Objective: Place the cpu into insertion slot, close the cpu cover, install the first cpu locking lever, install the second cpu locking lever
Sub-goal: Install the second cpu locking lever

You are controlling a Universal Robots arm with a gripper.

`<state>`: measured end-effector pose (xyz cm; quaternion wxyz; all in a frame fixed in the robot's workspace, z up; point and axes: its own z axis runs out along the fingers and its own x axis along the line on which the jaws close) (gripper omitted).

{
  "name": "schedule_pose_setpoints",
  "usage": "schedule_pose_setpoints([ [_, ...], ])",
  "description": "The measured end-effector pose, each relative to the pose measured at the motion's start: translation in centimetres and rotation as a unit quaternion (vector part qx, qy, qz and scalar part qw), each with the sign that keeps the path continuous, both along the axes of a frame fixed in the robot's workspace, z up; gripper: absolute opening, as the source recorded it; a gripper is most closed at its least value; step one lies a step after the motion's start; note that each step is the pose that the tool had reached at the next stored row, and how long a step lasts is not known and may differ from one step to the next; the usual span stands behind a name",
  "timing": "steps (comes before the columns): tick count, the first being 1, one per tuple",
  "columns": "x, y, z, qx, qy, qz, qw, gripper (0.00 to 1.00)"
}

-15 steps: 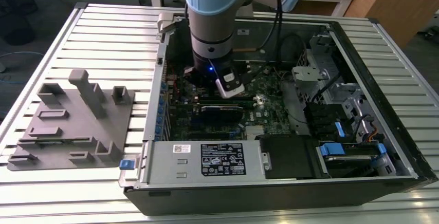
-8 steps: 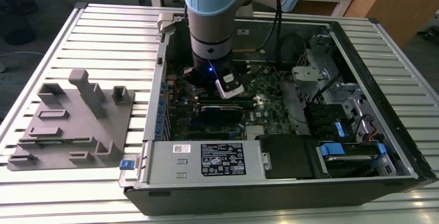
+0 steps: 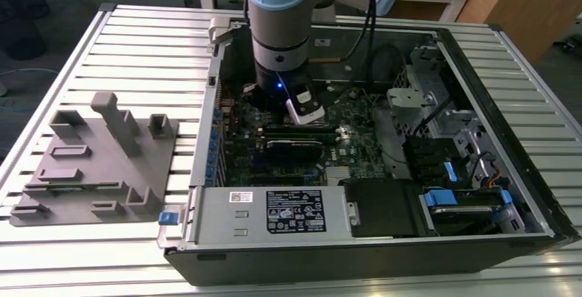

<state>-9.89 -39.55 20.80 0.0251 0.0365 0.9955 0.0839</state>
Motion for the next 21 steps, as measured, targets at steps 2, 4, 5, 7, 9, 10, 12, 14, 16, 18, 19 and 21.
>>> schedule_pose_setpoints([
  [2,0.0,0.0,0.4,0.0,0.0,0.0,1.0,0.1],
  [4,0.0,0.0,0.83,0.0,0.0,0.0,1.0,0.1],
  [5,0.0,0.0,1.03,-0.0001,0.0,0.0,1.0,0.1],
  [7,0.0,0.0,1.37,-0.0009,0.0,0.0,1.0,0.1],
  [9,0.0,0.03,1.6,-0.0029,0.0,-0.001,1.0,0.1],
  [10,0.0,0.06,1.64,-0.004,-0.0001,-0.001,1.0,0.1],
  [12,0.1,0.18,1.65,-0.0086,-0.0001,-0.002,1.0,0.1],
  [14,0.4,0.32,1.66,-0.014,0.0,-0.005,0.9999,0.1],
  [16,0.6,0.47,1.66,-0.0173,0.0,-0.008,0.9998,0.1],
  [18,0.9,0.61,1.65,-0.0187,0.0,-0.01,0.9998,0.1],
  [19,1.1,0.69,1.65,-0.0191,0.0001,-0.011,0.9998,0.1],
  [21,1.6,0.83,1.63,-0.0195,0.0,-0.012,0.9997,0.1],
])
